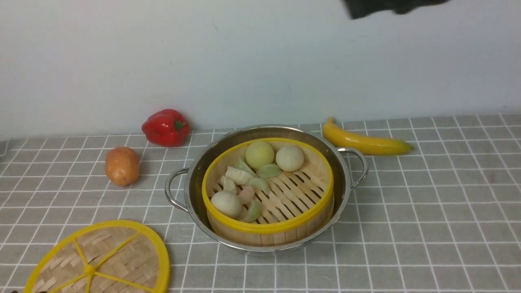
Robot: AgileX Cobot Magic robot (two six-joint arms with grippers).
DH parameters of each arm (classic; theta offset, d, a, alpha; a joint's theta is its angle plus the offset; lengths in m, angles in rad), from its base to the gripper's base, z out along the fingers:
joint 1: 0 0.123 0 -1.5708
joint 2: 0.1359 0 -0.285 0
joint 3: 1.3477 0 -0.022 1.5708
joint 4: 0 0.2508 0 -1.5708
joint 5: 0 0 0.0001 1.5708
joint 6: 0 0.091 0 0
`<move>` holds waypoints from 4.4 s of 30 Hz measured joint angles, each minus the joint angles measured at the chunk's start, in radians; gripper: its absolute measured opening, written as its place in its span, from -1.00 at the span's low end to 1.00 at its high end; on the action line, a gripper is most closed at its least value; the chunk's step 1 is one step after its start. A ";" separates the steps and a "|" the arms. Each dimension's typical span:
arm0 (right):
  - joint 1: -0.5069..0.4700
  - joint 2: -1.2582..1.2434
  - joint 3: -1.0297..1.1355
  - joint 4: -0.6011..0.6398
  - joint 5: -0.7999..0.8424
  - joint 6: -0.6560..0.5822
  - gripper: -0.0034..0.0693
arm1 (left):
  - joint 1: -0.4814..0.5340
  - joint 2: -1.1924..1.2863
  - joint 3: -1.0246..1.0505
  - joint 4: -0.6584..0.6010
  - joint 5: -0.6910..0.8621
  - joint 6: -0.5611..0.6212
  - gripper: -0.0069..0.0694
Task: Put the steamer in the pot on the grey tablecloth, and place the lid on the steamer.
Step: 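Grasp the bamboo steamer lid lying on the table by its centre knob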
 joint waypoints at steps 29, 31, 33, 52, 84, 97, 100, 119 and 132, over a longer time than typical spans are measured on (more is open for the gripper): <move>-0.644 -1.182 1.505 -0.084 -0.798 0.132 -0.44 | 0.000 0.000 0.000 0.000 0.000 0.000 -0.18; -0.644 -1.233 1.551 -0.086 -0.799 0.132 -0.42 | 0.000 0.000 0.000 0.000 0.000 0.000 -0.18; -0.644 -1.264 1.570 -0.086 -0.795 0.132 -0.40 | 0.000 0.000 0.000 0.000 0.000 0.000 -0.18; -0.644 -1.328 1.575 -0.015 -0.557 0.159 -0.26 | 0.000 0.000 0.000 0.000 0.000 0.000 -0.18; -0.644 -1.328 1.575 0.267 -0.563 -0.061 -0.25 | 0.000 0.000 0.000 0.000 0.000 0.000 -0.18; -0.644 -1.328 1.575 0.383 -0.563 -0.329 -0.25 | 0.000 0.000 0.000 0.000 0.000 0.000 -0.18; -0.644 -1.328 1.575 0.384 -0.563 -0.331 -0.25 | 0.000 0.000 0.000 0.000 0.000 0.000 -0.18; -0.644 -1.328 1.575 0.387 -0.563 -0.332 -0.25 | 0.000 0.000 0.000 0.000 0.000 0.000 -0.18; -0.644 -1.328 1.575 0.387 -0.563 -0.333 -0.25 | 0.000 0.000 0.000 -0.298 -0.208 -0.069 -0.18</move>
